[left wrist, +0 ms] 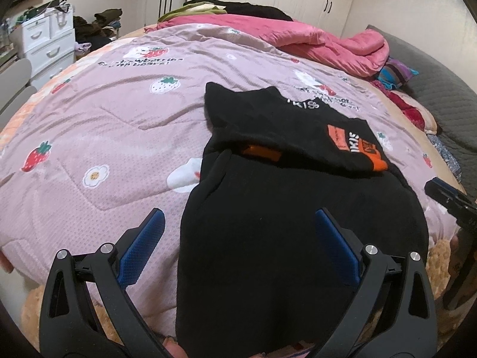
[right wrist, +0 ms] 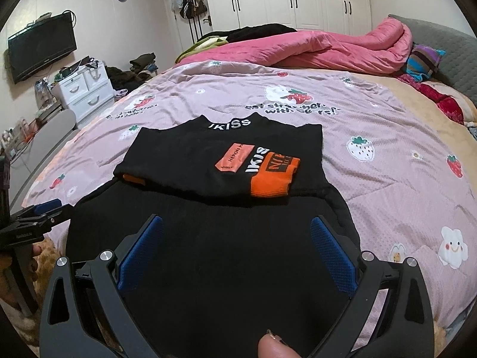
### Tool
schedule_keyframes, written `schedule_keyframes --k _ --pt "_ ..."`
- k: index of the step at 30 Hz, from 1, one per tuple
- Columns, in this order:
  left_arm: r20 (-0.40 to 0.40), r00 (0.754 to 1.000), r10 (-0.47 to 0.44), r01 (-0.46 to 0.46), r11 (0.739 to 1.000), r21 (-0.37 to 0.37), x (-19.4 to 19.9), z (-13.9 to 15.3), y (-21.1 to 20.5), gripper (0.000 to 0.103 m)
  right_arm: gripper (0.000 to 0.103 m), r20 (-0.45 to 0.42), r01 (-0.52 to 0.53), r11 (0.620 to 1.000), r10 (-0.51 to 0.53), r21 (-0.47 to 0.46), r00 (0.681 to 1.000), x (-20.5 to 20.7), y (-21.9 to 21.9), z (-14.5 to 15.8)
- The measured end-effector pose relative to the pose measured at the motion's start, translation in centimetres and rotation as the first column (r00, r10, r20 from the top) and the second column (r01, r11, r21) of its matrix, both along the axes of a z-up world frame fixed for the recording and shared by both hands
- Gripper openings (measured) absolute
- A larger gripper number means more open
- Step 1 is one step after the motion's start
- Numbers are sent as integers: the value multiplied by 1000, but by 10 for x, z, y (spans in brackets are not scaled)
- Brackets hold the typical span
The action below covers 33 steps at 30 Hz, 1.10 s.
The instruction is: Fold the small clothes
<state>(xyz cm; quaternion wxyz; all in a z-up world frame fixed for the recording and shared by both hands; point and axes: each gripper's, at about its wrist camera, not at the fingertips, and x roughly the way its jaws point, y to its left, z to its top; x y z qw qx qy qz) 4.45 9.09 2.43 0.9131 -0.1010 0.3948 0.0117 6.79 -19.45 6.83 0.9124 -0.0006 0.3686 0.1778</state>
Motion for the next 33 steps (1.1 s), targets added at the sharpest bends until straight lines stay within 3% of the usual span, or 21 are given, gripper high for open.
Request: schedule_keyframes --k 10,18,33 --pt "-54 999 2 -1 1000 26 -12 -11 0 94 99 -37 15 1000 -14 0 999 -10 -16 -9" --pt "-100 995 15 -16 1000 -12 -22 -24 11 94 99 -62 40 999 -41 -11 997 -18 -30 -18" --pt "-156 988 -5 2 1000 -14 -36 -39 11 94 99 -122 60 998 -62 -23 991 -30 -46 -35"
